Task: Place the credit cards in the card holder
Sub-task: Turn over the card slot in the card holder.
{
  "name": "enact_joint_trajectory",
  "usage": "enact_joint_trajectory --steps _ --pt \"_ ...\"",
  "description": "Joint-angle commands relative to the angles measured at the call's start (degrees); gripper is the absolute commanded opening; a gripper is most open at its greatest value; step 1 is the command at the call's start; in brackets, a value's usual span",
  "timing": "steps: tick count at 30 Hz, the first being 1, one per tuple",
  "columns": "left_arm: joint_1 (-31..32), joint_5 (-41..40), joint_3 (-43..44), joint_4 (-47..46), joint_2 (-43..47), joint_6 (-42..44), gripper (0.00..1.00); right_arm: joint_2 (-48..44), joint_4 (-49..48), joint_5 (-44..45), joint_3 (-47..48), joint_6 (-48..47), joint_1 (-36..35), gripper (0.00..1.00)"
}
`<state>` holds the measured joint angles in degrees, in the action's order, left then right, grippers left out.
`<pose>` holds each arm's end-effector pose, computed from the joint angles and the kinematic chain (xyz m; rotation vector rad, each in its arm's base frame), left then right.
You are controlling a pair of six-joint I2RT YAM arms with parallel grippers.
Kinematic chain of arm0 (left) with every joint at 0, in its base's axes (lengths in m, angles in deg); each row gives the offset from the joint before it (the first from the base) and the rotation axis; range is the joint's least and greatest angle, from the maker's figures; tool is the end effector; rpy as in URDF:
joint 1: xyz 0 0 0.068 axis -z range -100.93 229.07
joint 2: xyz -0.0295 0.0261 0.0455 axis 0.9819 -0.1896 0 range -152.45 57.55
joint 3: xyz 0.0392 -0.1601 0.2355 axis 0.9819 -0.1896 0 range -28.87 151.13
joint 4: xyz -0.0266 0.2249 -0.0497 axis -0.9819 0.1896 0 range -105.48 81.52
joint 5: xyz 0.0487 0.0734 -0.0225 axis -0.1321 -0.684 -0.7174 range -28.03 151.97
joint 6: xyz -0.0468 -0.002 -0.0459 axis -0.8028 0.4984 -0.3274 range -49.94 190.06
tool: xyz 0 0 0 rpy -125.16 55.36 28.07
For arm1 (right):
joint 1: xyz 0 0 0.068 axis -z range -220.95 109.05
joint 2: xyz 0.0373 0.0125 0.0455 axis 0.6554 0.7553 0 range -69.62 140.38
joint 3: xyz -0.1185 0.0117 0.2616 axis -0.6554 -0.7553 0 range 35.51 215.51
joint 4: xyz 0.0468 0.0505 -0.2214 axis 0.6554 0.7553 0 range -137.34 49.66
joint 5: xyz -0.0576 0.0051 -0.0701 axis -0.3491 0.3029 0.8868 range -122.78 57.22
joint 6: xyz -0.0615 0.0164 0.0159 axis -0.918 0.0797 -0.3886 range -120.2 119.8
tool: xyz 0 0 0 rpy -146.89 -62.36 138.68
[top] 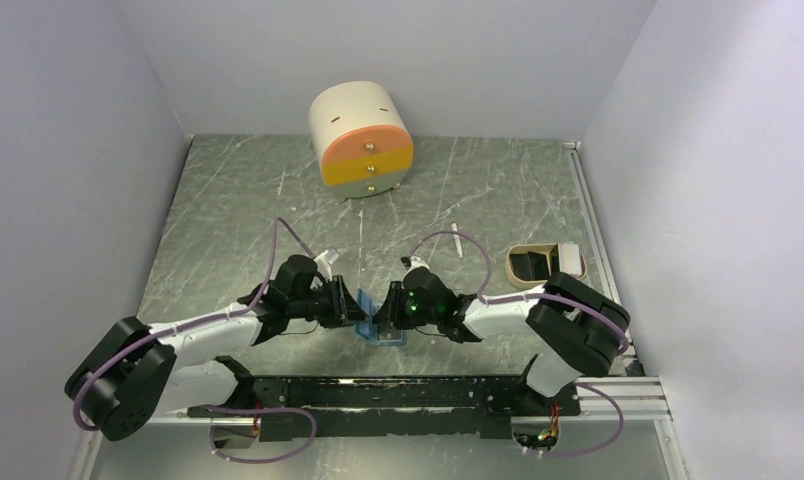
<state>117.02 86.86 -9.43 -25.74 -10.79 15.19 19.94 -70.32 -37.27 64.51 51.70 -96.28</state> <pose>0.1417 -0.1381 0.1762 -0.1065 2.5387 -1.2646 0.1526 0.2278 0.1599 -0.1211 2.4594 1.0329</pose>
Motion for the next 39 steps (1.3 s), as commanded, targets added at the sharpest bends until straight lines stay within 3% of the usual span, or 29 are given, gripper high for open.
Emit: enact_joint_trajectory --steps 1,22,24,26,32,35,39 --pt "0.74 0.15 0.26 -0.28 3.39 -0.77 0.29 -1.29 3.81 2.5 -0.64 -1.73 0.12 0.24" --pt "2.79 -3.53 4.36 0.63 -2.67 0.69 0.23 -1.28 2.09 2.62 -1.21 -1.88 0.05 0.25" --pt "3.17 -3.54 5.19 1.06 -3.78 0.98 0.18 -1.15 3.5 2.58 -0.05 -2.71 0.07 0.27" --pt "3.51 -4.62 6.28 3.22 -4.05 1.37 0.1 -2.15 6.27 3.2 1.28 -3.57 0.11 0.29" --pt "3.89 -10.72 9.91 15.99 -1.2 3.1 0.09 -10.72 16.06 6.9 1.49 -5.11 0.12 0.32" --pt "3.91 -12.37 11.08 19.41 -0.84 3.54 0.09 -13.45 13.94 8.45 -1.4 -6.01 0.19 0.32" --pt "4.09 -12.77 13.82 22.47 -1.88 4.17 0.09 -10.5 10.53 8.77 -2.61 -6.33 0.92 0.26"
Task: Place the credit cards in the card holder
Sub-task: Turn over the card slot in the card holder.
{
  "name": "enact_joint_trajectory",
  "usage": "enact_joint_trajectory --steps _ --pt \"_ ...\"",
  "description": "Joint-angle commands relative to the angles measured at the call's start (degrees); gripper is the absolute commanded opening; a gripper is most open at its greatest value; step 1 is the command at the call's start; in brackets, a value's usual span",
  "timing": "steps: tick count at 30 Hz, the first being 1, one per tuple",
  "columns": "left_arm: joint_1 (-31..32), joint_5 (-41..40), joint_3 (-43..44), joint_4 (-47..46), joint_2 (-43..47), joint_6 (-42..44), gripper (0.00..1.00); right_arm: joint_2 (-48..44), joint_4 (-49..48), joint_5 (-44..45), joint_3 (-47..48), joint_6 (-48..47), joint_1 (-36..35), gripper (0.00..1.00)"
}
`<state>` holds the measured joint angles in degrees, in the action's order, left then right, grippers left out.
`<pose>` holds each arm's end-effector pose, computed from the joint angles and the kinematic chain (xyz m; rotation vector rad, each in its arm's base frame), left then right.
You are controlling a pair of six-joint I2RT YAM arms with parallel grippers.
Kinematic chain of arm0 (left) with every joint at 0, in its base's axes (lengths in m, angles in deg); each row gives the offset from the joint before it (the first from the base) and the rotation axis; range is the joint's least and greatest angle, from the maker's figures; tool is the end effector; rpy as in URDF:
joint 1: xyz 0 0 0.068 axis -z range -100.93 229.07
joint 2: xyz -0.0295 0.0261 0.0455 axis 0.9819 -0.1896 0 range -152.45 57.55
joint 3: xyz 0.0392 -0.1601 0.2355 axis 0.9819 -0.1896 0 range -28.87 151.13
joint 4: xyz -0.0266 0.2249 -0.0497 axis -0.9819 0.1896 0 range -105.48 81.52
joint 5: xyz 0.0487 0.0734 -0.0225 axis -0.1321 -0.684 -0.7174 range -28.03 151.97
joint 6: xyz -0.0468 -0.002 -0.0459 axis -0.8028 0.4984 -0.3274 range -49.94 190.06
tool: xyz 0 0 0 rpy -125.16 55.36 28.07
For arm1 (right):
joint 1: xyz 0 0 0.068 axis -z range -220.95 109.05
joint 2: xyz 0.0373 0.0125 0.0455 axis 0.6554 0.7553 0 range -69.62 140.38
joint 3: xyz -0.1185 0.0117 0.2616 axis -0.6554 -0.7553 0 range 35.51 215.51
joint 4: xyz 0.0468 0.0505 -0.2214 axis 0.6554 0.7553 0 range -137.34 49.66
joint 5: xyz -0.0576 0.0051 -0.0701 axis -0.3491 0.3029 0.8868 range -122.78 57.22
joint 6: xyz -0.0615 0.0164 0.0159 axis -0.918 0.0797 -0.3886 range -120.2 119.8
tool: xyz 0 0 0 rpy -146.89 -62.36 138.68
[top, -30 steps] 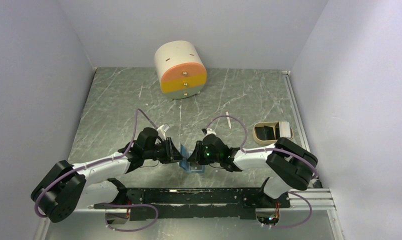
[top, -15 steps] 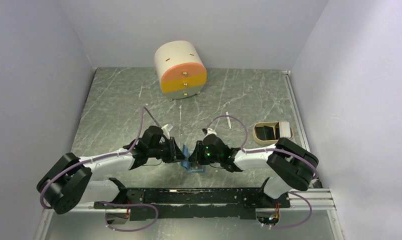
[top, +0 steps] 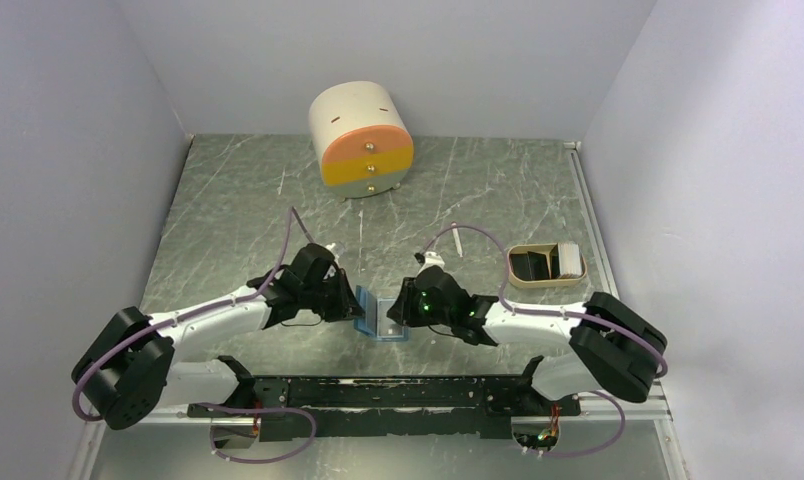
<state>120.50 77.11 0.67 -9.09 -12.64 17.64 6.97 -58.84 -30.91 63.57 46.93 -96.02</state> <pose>0.1490 -0.1495 0.1921 -0.1153 2.6388 -0.9977 0.1397 0.1970 0.1894 -0.1457 2.3815 0.9007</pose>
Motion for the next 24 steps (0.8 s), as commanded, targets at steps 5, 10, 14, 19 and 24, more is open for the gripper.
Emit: enact_joint_trajectory --steps 5,10,14,19,24 --pt "0.87 0.83 4.27 0.43 -1.29 1.64 0.09 8.1 -2.32 1.95 -0.09 -1.67 0.65 0.22" --pt "1.18 8.77 2.94 -11.34 -5.43 -0.98 0.09 7.99 -3.52 2.67 -1.43 -1.27 0.71 0.22" --pt "1.55 11.87 2.27 -17.69 -10.15 -2.09 0.09 7.71 -3.54 2.96 -2.04 -1.08 0.66 0.22" --pt "1.61 7.71 3.7 -10.78 -10.41 -0.93 0.09 6.09 1.11 4.98 -1.16 -1.32 0.66 0.22" --pt "1.47 2.91 3.56 -3.62 -6.84 -0.34 0.09 -0.56 10.02 9.99 0.65 -1.97 0.66 0.33"
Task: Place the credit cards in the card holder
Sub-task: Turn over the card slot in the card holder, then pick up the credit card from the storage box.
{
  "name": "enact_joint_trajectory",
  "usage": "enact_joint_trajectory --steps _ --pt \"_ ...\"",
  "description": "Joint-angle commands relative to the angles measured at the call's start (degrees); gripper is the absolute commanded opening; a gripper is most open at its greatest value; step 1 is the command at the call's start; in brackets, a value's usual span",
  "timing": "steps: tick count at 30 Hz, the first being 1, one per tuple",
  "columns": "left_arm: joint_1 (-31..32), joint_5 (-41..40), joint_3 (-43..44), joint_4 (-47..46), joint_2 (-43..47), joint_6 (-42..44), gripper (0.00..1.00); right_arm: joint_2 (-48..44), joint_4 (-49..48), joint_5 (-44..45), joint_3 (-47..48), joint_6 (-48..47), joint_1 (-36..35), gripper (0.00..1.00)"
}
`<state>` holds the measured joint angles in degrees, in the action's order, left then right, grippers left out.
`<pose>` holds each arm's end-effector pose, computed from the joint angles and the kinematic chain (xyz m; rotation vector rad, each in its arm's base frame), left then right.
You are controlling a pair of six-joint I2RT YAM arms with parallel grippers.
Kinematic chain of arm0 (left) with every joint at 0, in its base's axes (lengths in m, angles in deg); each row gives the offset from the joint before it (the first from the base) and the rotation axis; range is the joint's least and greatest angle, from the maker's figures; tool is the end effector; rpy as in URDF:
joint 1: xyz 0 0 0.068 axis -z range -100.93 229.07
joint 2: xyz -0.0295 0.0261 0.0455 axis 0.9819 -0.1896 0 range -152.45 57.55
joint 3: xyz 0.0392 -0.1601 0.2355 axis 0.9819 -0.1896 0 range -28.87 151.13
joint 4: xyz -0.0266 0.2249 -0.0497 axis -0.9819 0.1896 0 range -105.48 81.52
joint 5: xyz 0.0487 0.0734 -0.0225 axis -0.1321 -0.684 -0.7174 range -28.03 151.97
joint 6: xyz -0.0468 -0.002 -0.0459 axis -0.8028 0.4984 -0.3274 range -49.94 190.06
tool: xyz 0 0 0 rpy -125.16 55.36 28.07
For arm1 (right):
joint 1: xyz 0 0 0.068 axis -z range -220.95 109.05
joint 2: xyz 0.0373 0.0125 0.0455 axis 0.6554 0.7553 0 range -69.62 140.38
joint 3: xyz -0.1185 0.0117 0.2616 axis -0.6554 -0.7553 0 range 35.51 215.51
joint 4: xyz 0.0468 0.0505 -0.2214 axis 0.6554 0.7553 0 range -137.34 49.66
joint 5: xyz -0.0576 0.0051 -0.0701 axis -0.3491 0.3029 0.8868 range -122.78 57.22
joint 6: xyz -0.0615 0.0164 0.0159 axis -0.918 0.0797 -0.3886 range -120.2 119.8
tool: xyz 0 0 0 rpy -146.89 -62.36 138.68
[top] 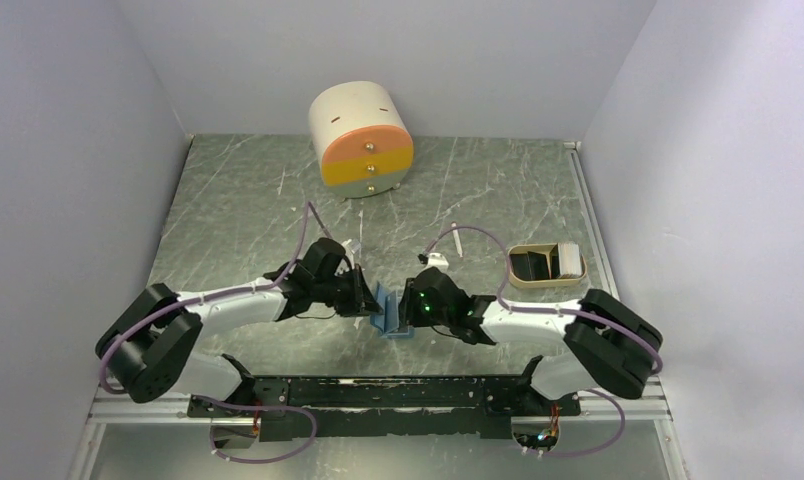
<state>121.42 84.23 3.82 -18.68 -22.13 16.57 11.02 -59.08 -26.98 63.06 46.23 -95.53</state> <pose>0.1695 -0.1810 0.1888 -0.0355 2.6367 -1.1787 0.1460 0.1963 0.1717 -0.1166 2.4169 0.7659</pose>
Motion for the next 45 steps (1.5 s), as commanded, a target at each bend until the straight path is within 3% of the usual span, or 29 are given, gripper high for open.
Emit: enact_joint_trajectory --steps 1,7,13,18,24,33,45 --pt "0.54 -4.87 0.03 6.61 3.56 0.56 0.09 -6.09 12.09 7.7 1.64 -1.5 0.27 0.36" --pt "0.43 -7.25 -0.82 9.56 6.69 1.44 0.09 -11.91 20.24 13.64 5.46 -4.75 0.42 0.43" --pt "-1.42 -2.73 -4.2 4.51 6.75 0.43 0.12 -13.58 29.95 22.96 15.48 -14.57 3.39 0.56" --pt "-3.4 0.03 -5.22 3.28 6.66 1.57 0.14 -14.01 33.77 22.33 20.77 -24.37 15.5 0.63" --pt "-5.23 2.23 -5.99 3.15 7.61 3.78 0.15 -12.61 37.9 27.84 25.46 -32.84 29.21 0.65" --pt "-5.66 7.99 -6.56 0.24 5.53 5.96 0.16 -3.32 38.98 30.53 31.14 -44.66 46.02 0.7" --pt "-5.7 9.49 -6.15 -1.1 4.08 7.07 0.15 7.84 36.34 29.38 29.78 -48.17 54.54 0.75"
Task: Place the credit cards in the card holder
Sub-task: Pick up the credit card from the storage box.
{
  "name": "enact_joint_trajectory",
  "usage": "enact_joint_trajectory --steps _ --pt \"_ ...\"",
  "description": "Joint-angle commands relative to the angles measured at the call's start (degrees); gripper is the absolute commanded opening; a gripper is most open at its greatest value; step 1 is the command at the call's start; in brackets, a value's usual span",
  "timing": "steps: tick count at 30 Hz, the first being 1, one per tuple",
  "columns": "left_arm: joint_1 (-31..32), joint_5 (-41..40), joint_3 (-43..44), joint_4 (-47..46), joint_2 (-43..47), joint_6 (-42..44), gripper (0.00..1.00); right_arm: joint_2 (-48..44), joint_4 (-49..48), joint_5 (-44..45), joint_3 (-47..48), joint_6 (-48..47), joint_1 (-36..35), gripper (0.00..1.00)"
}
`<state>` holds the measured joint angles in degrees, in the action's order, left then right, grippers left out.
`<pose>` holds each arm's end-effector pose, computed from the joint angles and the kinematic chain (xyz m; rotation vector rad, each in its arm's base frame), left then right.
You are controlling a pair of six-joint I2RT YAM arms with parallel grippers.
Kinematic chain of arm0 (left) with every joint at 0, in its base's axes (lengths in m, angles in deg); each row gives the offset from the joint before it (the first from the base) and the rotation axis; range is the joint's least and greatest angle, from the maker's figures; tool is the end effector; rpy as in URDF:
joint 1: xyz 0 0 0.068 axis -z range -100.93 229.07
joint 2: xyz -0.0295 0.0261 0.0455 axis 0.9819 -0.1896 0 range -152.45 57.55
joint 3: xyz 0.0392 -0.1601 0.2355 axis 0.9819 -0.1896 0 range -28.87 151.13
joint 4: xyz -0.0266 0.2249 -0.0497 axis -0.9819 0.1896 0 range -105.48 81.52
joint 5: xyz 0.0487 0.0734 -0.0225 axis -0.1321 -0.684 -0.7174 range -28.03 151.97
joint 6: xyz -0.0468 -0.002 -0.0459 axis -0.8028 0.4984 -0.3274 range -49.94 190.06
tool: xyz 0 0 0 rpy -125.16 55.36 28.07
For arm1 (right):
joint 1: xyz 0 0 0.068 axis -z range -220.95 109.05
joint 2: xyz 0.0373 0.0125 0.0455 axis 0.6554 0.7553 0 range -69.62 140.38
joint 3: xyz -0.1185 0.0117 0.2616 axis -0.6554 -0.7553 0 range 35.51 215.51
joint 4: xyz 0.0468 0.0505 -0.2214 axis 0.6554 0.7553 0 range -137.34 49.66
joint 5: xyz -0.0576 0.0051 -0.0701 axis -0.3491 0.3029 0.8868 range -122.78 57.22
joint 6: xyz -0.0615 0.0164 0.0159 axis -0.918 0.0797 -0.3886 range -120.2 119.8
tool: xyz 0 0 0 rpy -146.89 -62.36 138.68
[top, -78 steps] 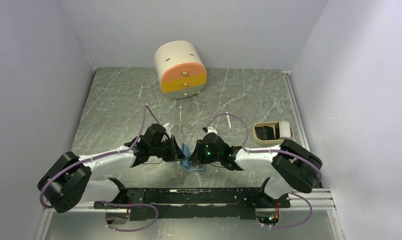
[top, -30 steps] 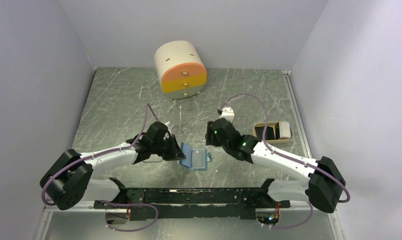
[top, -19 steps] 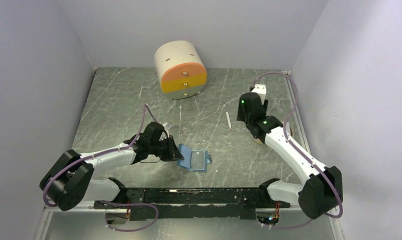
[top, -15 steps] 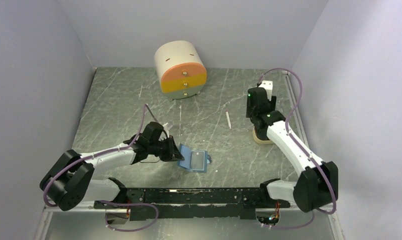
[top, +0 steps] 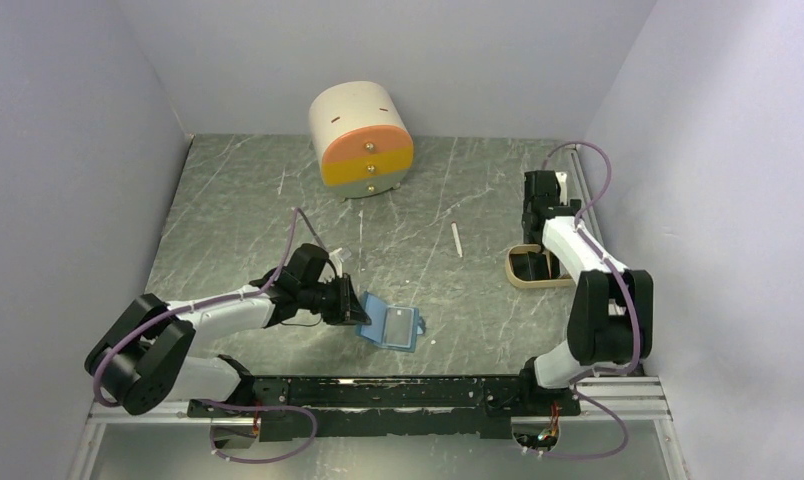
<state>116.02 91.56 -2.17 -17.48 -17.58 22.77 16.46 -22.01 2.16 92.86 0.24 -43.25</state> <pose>0.1578 -0.1506 0.1774 0.0397 2.6573 -1.2263 0.2858 -0.0181 0.2479 0.2067 2.4109 -0.7387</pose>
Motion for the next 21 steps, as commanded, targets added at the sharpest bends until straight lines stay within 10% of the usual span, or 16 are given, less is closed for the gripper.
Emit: enact_joint_trajectory --steps 1,21 --pt "-0.34 2.1 -0.3 -2.75 -0.37 0.74 0.15 2.64 -1.09 -0.1 -0.08 -2.22 2.44 0.75" --pt "-0.3 5.7 0.83 -4.9 -4.25 2.39 0.15 9.39 2.69 7.68 0.45 -2.0 3.93 0.65"
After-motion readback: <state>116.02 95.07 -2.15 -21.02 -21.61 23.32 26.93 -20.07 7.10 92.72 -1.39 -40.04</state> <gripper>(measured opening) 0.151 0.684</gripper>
